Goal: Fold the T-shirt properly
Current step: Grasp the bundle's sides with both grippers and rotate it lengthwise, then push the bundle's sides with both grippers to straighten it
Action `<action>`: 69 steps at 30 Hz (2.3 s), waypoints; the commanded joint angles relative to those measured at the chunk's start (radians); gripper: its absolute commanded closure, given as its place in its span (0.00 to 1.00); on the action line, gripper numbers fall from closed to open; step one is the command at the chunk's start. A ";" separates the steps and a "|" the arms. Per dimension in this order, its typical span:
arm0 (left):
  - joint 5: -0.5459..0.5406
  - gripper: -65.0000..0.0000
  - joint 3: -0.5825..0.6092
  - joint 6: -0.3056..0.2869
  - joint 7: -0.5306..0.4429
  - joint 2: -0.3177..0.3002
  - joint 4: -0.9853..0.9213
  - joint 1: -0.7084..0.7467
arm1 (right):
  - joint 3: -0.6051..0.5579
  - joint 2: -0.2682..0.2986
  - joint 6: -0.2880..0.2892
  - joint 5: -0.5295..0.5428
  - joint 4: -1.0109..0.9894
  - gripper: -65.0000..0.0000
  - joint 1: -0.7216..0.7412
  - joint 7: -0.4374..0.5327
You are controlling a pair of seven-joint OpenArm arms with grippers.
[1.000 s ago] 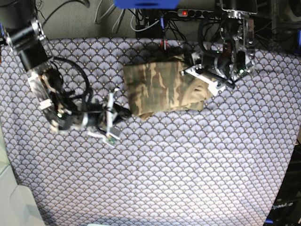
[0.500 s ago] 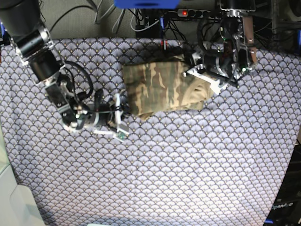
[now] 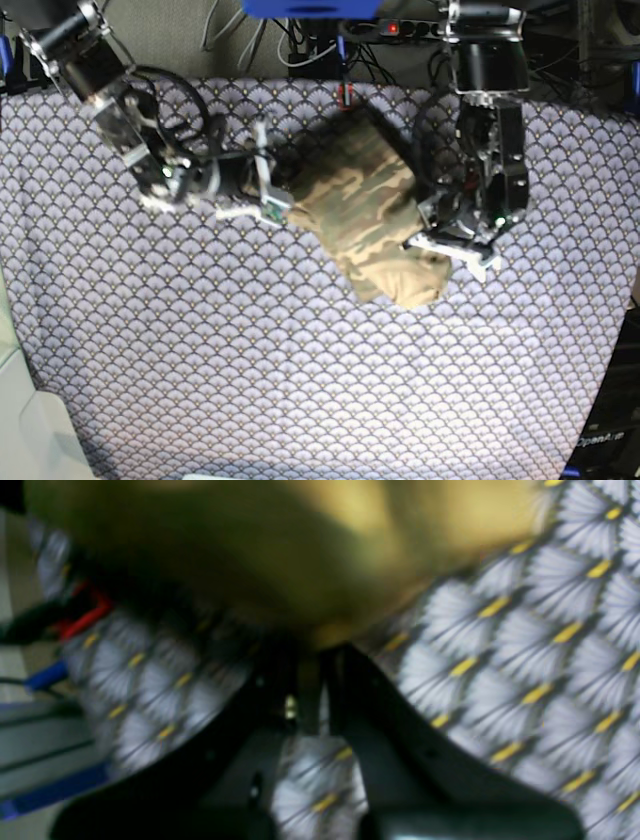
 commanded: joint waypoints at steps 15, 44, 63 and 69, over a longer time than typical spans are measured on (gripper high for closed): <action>0.000 1.00 0.000 0.004 0.066 0.016 0.013 -0.056 | 0.240 0.084 0.011 0.000 0.151 1.00 -0.068 -0.034; 0.006 1.00 -0.107 0.004 -0.138 -0.109 -0.139 -0.086 | 0.260 -0.065 0.011 -0.001 0.083 1.00 0.045 -0.119; 0.006 1.00 0.131 0.004 -0.229 0.039 -0.269 -0.208 | 0.189 -0.111 0.011 -0.001 0.237 1.00 -0.137 -0.120; 0.005 1.00 0.177 0.004 -0.324 0.045 -0.269 -0.208 | 0.114 -0.114 0.011 -0.001 0.284 1.00 -0.172 -0.120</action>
